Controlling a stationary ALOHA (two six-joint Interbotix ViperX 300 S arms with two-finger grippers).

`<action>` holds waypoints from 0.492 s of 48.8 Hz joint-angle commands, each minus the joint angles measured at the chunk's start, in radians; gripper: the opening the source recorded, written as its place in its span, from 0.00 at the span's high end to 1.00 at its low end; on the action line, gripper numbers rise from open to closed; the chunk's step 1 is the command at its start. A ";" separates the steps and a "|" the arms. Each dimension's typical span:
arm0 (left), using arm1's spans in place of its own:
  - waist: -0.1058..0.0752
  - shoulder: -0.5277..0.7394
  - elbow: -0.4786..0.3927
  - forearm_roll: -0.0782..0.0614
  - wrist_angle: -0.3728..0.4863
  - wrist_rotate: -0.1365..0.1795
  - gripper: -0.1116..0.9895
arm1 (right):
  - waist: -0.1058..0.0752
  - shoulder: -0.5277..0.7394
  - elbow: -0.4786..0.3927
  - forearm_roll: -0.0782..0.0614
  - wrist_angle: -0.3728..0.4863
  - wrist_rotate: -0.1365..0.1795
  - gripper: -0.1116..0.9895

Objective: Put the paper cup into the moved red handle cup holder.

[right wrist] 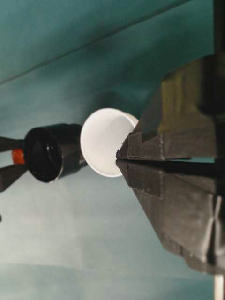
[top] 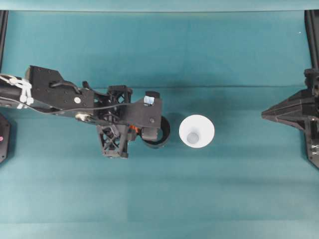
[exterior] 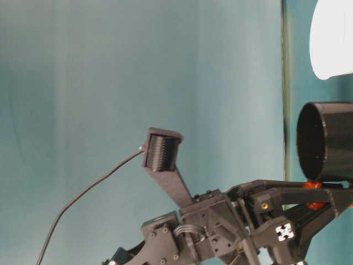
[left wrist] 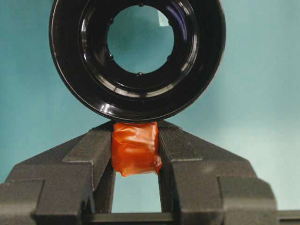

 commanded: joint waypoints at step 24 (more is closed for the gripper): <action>-0.008 0.043 -0.038 0.002 -0.003 0.002 0.66 | -0.002 0.005 -0.005 0.000 -0.003 0.008 0.99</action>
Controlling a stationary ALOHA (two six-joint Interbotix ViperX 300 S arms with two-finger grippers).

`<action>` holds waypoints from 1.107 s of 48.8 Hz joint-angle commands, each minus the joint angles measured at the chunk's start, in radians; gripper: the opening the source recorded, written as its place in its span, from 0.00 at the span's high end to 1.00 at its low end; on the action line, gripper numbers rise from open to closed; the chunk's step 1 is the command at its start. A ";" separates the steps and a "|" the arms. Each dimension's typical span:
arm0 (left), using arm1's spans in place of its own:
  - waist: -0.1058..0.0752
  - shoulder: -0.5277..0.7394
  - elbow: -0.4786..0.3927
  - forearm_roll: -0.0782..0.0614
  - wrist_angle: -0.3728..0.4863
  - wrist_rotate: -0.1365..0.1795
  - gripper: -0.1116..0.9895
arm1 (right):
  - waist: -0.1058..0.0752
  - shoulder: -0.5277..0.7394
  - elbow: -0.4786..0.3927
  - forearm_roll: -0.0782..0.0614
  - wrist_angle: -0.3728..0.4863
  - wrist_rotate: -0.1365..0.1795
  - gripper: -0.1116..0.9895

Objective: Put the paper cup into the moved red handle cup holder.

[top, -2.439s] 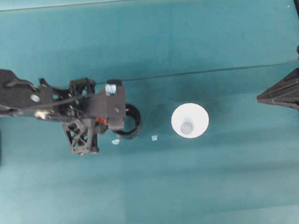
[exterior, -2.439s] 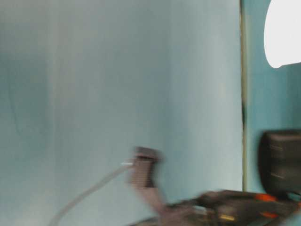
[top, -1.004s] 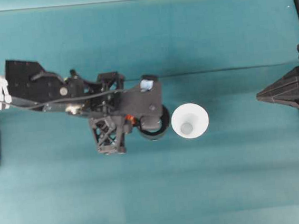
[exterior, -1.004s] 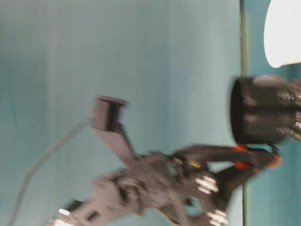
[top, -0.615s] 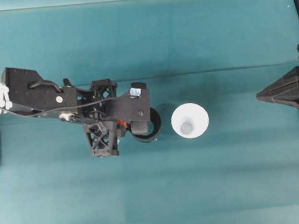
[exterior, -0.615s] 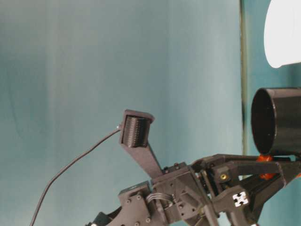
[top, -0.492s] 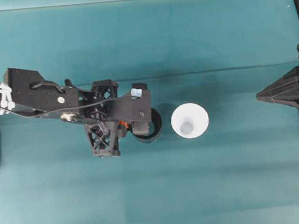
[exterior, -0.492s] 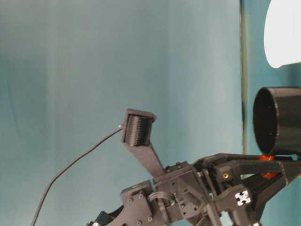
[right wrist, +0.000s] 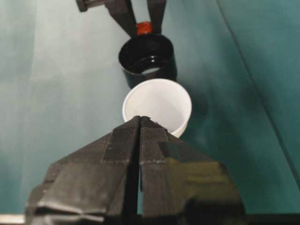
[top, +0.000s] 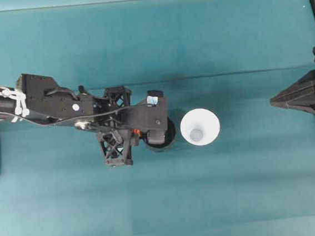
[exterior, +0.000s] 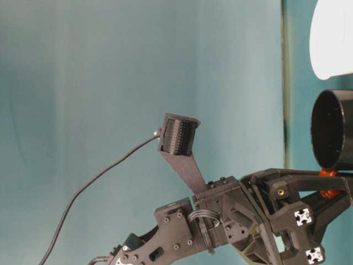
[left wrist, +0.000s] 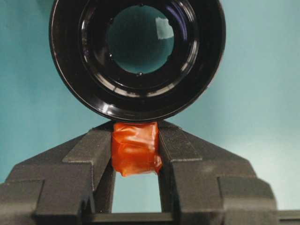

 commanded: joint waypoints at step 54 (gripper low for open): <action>-0.009 0.028 -0.021 0.002 -0.008 0.071 0.66 | -0.003 0.005 -0.003 0.002 -0.005 0.008 0.99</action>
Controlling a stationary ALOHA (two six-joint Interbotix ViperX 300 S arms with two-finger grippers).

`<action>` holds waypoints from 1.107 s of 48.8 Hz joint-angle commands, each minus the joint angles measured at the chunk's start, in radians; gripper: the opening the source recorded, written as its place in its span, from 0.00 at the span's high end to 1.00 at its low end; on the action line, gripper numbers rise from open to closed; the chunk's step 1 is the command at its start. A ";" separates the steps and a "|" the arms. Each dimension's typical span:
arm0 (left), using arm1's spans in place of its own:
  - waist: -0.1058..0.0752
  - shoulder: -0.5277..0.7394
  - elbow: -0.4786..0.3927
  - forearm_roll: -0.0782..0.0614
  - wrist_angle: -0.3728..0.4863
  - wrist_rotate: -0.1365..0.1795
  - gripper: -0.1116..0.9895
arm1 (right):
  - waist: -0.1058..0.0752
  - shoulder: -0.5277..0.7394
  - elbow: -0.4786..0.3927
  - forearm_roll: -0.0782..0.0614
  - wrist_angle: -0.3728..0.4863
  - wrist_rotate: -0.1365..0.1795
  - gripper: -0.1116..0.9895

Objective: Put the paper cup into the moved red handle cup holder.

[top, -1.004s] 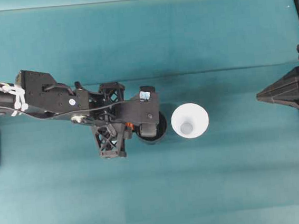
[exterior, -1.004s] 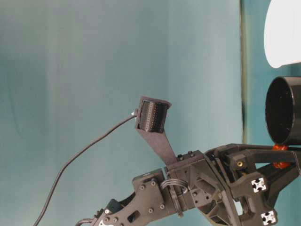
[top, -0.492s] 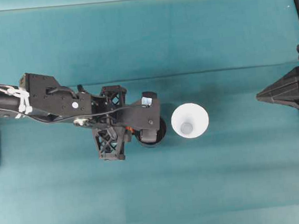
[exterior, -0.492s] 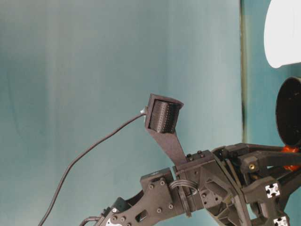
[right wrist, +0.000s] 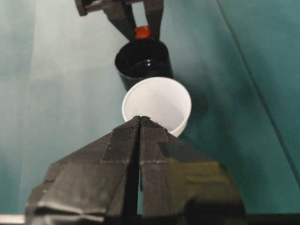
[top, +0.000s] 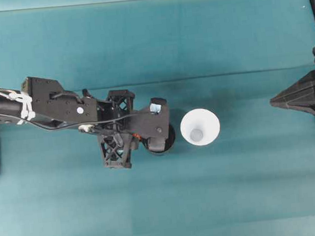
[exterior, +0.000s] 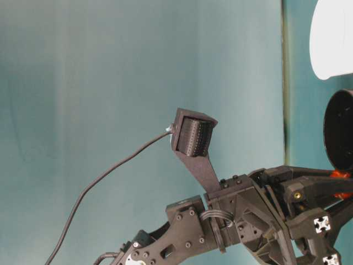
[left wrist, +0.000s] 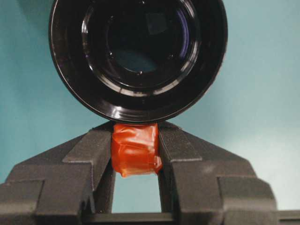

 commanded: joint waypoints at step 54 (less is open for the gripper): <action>0.015 -0.235 -0.038 0.002 0.143 0.046 0.10 | -0.012 -0.026 -0.011 0.002 0.037 0.009 0.99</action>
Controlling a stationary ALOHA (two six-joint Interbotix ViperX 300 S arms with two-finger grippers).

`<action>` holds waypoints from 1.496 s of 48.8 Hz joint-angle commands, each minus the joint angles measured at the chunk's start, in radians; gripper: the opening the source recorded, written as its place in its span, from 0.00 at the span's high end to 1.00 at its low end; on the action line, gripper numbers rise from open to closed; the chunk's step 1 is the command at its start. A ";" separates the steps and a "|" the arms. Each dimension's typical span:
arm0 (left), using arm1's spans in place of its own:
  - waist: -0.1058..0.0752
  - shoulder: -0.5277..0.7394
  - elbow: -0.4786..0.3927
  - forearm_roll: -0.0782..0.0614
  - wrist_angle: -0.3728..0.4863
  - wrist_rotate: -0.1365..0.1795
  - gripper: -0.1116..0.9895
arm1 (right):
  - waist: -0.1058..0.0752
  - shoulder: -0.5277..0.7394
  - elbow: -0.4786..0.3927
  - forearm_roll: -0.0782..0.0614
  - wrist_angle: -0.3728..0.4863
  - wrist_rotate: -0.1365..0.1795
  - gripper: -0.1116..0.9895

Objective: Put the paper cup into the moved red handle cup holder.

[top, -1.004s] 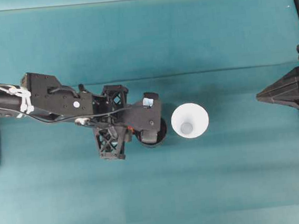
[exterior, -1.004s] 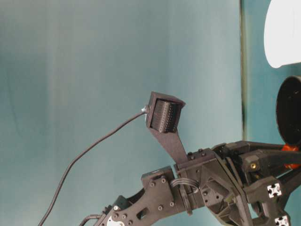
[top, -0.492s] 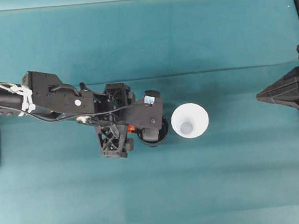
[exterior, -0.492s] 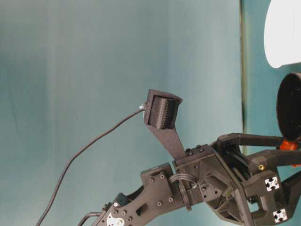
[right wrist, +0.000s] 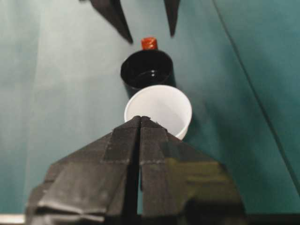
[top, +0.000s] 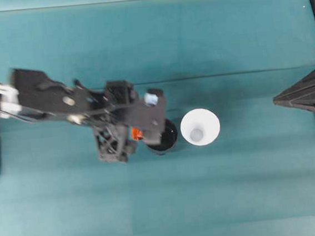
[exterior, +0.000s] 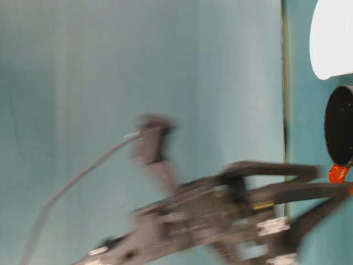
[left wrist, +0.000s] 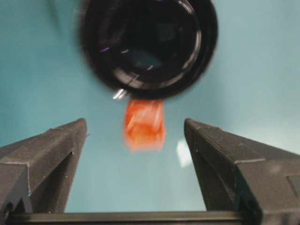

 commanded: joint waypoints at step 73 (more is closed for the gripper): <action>-0.002 -0.420 0.158 0.003 0.202 -0.008 0.10 | -0.114 0.756 -0.529 0.008 0.414 0.097 0.44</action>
